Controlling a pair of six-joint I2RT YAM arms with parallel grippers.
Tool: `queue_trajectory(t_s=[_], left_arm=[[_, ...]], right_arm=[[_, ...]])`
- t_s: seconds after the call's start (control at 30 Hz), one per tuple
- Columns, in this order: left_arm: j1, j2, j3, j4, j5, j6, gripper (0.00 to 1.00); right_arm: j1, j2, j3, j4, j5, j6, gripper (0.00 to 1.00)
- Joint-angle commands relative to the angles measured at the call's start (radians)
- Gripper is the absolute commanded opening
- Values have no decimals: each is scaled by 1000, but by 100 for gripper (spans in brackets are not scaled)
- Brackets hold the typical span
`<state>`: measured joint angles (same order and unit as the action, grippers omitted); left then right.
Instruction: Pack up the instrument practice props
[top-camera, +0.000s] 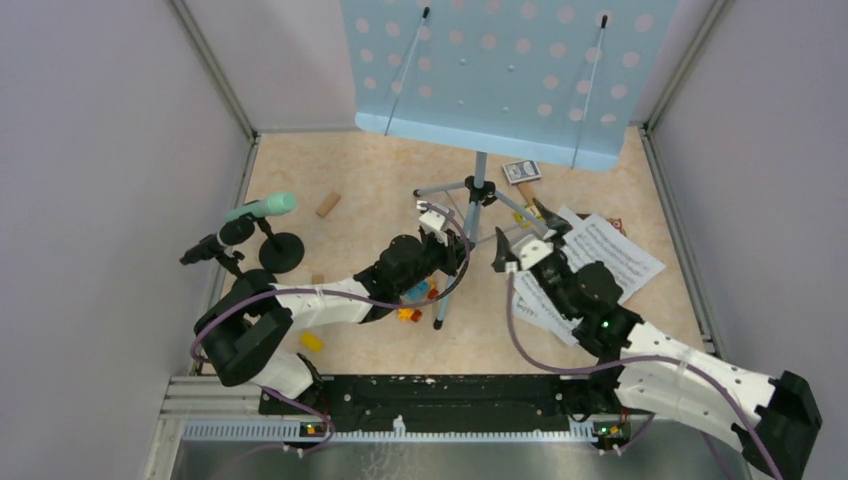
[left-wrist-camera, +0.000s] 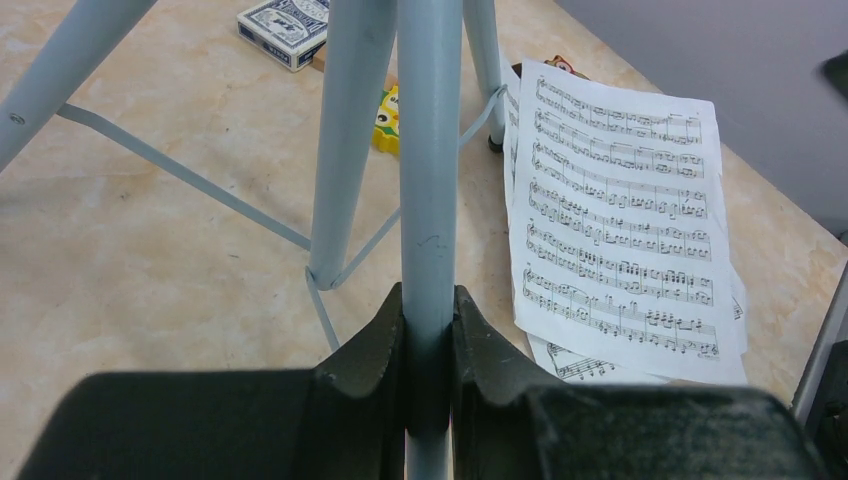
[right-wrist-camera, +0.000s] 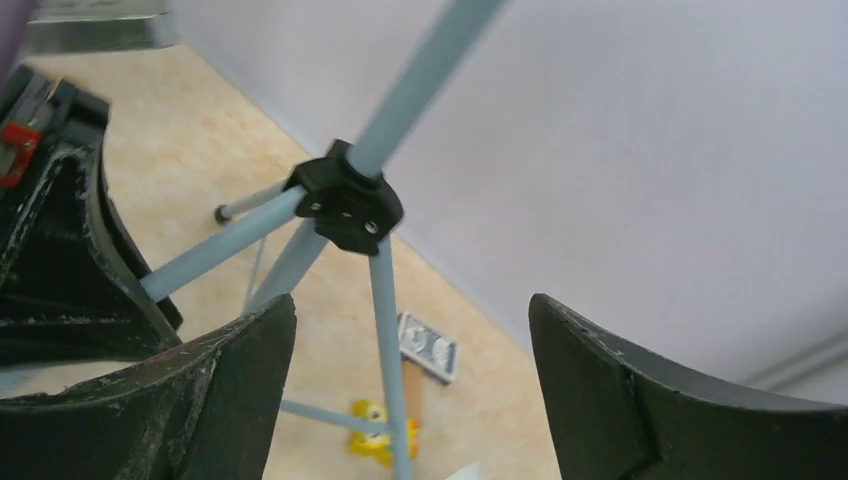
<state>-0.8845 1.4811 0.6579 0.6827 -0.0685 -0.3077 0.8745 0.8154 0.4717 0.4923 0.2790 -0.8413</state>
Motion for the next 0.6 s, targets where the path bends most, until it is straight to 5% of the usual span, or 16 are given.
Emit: queue_trajectory(t_s=[0.0,0.13,0.23,0.33,0.57], left_arm=[[5,15,-73,-179,-27,-42,0],[5,18,-63,-184,-19,-45,0],[5,23,-58,-186,-10,-47,0],[5,21,-55,-193,-4,-47,0],[5,13,-67,-190,-11,-45,0]], right_arm=[[1,-140,-90,70,222,643,84],[-27,-164,-114,-10,257,1018,79],[-86,-95,-14,-246,261,1335,75],[-217,-13,67,-404,83,1575,75],[-446,113,78,-189,-372,1999,72]])
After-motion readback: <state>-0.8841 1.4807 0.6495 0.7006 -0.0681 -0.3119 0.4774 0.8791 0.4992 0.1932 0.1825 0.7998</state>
